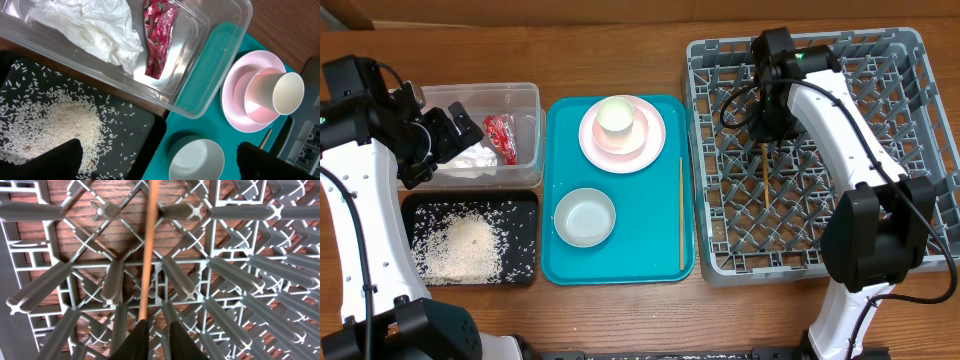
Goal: Sort waste into correct bins and load items into the dishwasher
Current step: 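Insert the chopstick upright into the rack and open the right gripper, then move the right gripper back to the remaining chopstick on the teal tray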
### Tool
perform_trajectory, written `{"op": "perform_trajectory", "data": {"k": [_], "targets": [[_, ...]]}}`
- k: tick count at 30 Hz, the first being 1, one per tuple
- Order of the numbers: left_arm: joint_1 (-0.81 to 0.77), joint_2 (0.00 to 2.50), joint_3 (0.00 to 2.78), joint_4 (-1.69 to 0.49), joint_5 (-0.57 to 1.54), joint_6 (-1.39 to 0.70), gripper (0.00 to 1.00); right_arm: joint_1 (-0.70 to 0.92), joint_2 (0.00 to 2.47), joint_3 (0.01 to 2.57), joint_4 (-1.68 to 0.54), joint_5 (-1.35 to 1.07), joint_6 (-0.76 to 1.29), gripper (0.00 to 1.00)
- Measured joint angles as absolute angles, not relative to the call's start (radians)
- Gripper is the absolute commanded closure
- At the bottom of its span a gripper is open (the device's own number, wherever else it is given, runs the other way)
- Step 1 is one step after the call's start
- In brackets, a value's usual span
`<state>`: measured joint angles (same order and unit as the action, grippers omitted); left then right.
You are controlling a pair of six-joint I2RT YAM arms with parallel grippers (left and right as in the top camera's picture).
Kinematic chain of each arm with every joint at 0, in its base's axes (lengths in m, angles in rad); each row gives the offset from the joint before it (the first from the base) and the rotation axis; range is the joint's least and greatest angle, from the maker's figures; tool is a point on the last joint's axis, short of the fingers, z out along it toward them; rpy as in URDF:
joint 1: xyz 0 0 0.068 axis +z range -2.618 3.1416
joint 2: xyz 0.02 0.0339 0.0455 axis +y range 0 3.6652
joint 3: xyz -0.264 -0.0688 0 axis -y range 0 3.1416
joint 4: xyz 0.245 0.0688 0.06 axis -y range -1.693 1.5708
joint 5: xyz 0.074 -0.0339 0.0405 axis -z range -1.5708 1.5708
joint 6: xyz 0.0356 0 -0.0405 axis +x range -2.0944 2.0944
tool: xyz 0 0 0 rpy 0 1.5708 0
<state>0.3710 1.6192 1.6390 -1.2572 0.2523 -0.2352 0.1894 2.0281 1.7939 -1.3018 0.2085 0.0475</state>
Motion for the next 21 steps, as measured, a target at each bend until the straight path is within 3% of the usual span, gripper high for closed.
{"op": "perform_trajectory", "data": {"k": [8, 15, 21], "targets": [[0.371, 1.619, 1.639, -1.257, 0.252, -0.235, 0.00, 0.190, 2.028, 1.794, -1.285, 0.133, 0.049, 0.83], [0.371, 1.619, 1.639, -1.257, 0.252, -0.235, 0.00, 0.201, 2.028, 1.793, -1.260, -0.264, 0.071, 0.82], [0.371, 1.619, 1.639, -1.257, 0.252, -0.235, 0.00, 0.266, 2.028, 1.793, -1.261, -0.386, 0.078, 0.79]]}}
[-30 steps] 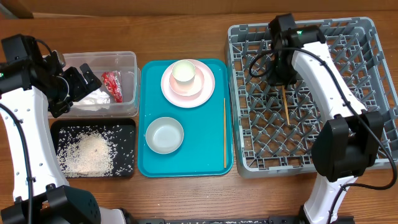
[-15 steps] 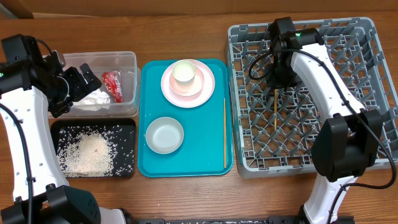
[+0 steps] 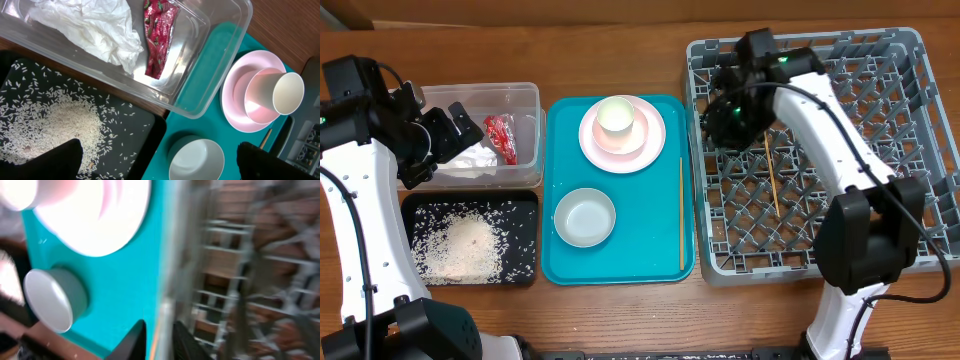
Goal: Sort waste into correct bins and load items into the dishwasher
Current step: 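Move the right gripper back to the remaining chopstick on the teal tray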
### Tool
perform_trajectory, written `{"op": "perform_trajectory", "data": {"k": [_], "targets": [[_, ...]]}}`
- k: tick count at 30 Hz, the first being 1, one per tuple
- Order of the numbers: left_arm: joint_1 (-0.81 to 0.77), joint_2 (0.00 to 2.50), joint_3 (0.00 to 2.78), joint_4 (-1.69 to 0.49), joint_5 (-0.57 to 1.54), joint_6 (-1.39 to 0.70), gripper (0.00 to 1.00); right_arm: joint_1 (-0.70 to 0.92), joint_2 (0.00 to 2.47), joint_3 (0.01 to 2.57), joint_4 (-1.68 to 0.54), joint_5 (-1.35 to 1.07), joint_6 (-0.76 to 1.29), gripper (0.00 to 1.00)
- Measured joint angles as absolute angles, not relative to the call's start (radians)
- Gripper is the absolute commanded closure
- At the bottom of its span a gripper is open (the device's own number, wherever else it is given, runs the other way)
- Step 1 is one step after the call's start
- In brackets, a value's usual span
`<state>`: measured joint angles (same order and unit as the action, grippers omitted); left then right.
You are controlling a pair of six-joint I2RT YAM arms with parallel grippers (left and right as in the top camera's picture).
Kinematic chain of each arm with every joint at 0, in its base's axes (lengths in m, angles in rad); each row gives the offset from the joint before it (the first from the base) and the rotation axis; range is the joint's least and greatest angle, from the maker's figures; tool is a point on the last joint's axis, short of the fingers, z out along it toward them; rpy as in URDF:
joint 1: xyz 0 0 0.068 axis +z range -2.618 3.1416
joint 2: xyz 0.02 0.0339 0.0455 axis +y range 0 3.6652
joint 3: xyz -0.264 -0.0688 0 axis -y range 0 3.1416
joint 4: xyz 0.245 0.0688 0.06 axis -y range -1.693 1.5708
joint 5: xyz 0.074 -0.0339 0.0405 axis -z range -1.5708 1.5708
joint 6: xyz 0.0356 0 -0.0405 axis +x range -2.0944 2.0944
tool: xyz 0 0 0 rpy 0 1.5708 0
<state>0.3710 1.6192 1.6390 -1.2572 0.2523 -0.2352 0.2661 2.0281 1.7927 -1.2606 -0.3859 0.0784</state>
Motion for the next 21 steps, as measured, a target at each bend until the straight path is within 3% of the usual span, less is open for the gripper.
{"op": "perform_trajectory", "data": {"k": [9, 21], "targets": [[0.371, 1.619, 1.639, -1.257, 0.252, -0.235, 0.00, 0.426, 2.028, 1.793, -1.262, -0.328, 0.205, 0.79], [0.371, 1.619, 1.639, -1.258, 0.252, -0.235, 0.00, 0.686, 2.028, 1.724, -1.256, 0.041, 0.485, 0.77]]}}
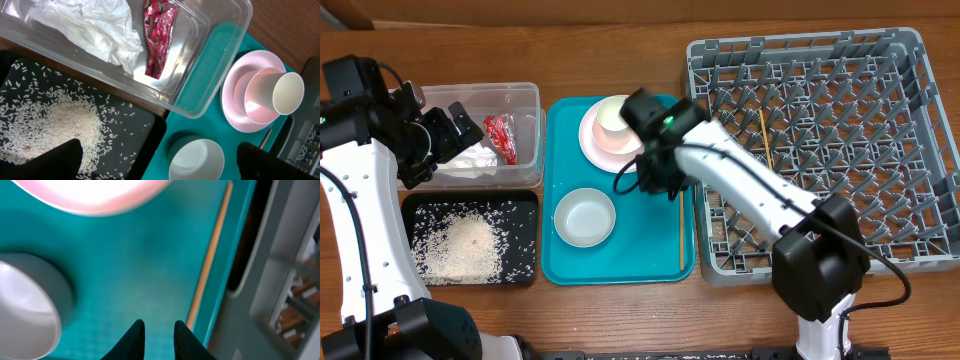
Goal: Sort waste into correct bins and load items into the dishwasher
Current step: 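Move the right gripper back to the remaining chopstick on the teal tray, then lower the right gripper and grasp the second wooden chopstick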
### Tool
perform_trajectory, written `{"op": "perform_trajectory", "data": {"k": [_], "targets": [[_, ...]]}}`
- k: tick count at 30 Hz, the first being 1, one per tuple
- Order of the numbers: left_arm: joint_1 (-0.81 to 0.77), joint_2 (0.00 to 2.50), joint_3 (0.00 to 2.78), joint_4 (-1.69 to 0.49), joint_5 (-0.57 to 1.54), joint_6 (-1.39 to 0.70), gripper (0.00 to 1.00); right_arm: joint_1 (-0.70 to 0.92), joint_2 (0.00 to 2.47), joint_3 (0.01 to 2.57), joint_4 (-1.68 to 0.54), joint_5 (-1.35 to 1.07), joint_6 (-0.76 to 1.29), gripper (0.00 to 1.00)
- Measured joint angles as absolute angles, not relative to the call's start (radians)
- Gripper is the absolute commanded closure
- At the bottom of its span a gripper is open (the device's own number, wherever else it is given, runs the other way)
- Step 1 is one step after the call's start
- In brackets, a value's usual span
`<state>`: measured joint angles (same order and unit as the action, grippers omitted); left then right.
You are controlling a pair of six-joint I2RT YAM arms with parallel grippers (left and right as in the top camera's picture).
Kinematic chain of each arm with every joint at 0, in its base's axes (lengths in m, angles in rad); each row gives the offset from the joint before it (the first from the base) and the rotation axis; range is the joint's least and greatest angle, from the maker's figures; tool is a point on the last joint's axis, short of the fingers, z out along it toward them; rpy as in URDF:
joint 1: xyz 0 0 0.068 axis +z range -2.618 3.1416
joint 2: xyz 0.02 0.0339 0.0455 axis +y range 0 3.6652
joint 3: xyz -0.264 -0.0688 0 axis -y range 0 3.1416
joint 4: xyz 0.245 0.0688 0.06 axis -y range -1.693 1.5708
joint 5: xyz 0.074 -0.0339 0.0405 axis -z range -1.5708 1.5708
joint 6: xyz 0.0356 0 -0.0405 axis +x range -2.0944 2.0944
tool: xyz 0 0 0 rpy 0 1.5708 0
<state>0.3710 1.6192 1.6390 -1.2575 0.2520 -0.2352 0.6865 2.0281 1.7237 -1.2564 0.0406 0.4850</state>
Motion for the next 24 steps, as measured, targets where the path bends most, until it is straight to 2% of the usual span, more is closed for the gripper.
{"op": "perform_trajectory", "data": {"k": [9, 20, 24], "targets": [[0.371, 1.619, 1.639, -1.257, 0.252, -0.235, 0.00, 0.731, 2.028, 1.542, -1.131, 0.208, 0.603, 0.73], [0.371, 1.619, 1.639, -1.257, 0.250, -0.235, 0.00, 0.732, 2.028, 1.400, -0.996, 0.228, 0.611, 0.70], [0.371, 1.619, 1.639, -1.257, 0.250, -0.235, 0.00, 0.733, 2.028, 1.400, -0.996, 0.224, 0.610, 0.65]]}}
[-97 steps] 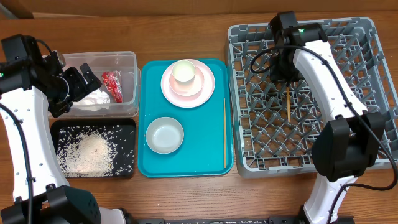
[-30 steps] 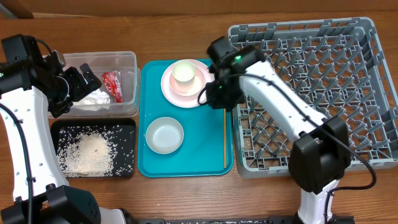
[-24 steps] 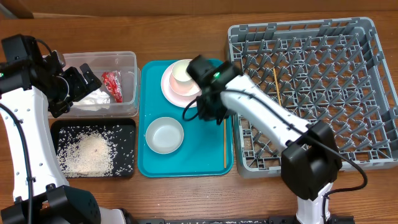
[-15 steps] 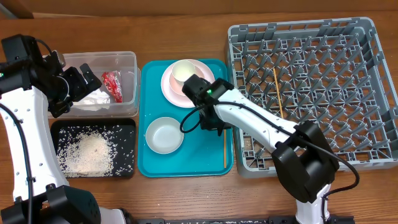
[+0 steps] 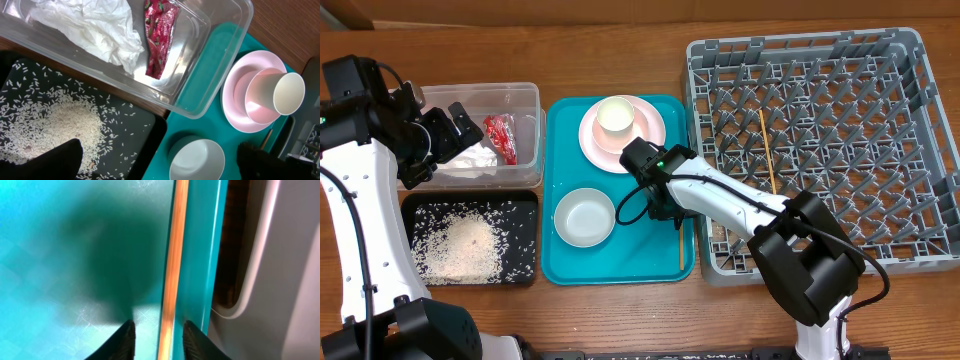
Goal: Sort waste into correct bins and load items into the dishwasher
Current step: 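Lower the right gripper and grasp the second wooden chopstick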
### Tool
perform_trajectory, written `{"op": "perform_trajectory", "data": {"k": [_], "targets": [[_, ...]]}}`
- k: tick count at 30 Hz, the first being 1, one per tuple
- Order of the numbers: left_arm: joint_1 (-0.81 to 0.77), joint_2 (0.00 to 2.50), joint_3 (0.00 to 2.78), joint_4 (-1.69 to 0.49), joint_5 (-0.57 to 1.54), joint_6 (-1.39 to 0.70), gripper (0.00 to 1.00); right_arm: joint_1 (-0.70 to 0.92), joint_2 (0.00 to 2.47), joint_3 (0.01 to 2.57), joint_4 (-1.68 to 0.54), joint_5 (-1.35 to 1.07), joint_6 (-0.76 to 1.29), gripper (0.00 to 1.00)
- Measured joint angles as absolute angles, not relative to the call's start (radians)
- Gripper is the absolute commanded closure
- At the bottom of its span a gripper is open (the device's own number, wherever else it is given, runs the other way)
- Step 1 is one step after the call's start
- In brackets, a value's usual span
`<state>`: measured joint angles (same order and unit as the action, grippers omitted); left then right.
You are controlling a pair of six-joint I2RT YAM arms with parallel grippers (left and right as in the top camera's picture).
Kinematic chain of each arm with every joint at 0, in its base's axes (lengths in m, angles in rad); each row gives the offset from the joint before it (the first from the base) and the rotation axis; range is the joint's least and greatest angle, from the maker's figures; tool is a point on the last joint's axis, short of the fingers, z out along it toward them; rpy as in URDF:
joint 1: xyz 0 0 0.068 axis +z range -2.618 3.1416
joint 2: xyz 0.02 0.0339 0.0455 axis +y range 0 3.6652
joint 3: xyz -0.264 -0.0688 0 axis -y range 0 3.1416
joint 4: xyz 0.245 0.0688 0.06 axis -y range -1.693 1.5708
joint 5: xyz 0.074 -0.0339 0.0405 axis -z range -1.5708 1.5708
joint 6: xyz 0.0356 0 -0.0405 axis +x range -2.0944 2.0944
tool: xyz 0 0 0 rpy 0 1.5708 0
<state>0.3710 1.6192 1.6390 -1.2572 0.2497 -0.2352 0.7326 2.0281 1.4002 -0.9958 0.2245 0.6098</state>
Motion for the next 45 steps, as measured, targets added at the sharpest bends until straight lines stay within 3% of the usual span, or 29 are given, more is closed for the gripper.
{"op": "perform_trajectory", "data": {"k": [9, 45], "targets": [[0.371, 1.619, 1.639, -1.258, 0.250, -0.235, 0.00, 0.733, 2.024, 1.374, -0.987, 0.136, 0.616, 0.53], [0.371, 1.619, 1.639, -1.257, 0.250, -0.235, 0.00, 0.734, 2.020, 1.371, -0.995, 0.142, 0.534, 0.58]]}}
